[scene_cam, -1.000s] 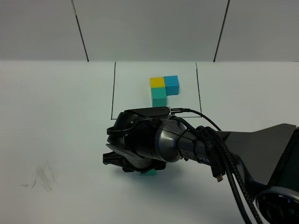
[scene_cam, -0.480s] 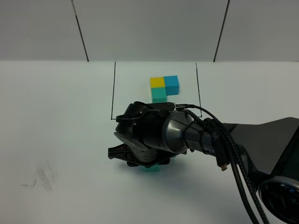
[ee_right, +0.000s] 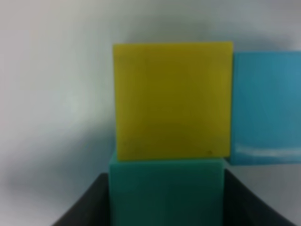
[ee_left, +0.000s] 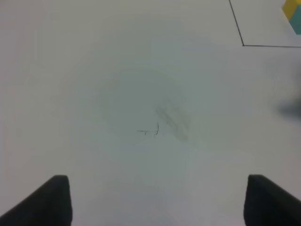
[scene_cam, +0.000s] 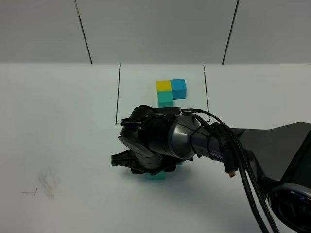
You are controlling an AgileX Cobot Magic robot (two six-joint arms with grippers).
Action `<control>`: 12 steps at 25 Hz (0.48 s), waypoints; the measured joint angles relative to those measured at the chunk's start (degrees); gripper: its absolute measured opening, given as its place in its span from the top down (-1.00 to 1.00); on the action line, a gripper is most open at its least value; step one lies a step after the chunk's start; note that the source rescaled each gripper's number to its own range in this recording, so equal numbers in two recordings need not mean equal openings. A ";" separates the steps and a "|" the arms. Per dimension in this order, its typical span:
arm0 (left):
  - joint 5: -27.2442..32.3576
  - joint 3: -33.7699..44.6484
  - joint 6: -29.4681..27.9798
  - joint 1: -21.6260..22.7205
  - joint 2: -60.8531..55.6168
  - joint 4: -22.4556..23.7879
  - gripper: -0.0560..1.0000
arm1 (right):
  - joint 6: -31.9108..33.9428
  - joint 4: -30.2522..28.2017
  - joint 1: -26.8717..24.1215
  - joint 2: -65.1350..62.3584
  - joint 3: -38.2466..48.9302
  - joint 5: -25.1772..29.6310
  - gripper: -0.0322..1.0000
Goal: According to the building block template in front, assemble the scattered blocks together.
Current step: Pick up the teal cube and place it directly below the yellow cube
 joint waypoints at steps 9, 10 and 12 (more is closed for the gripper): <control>0.00 0.00 0.00 0.00 0.00 0.00 -0.51 | -1.38 1.13 -0.52 0.00 -0.06 -0.05 0.47; 0.00 0.00 0.00 0.00 0.00 0.00 -0.51 | -1.38 1.13 -0.52 0.00 -0.06 -0.05 0.47; 0.00 0.00 0.06 0.00 0.00 0.00 -0.51 | -1.42 1.13 -0.52 0.00 -0.06 0.00 0.47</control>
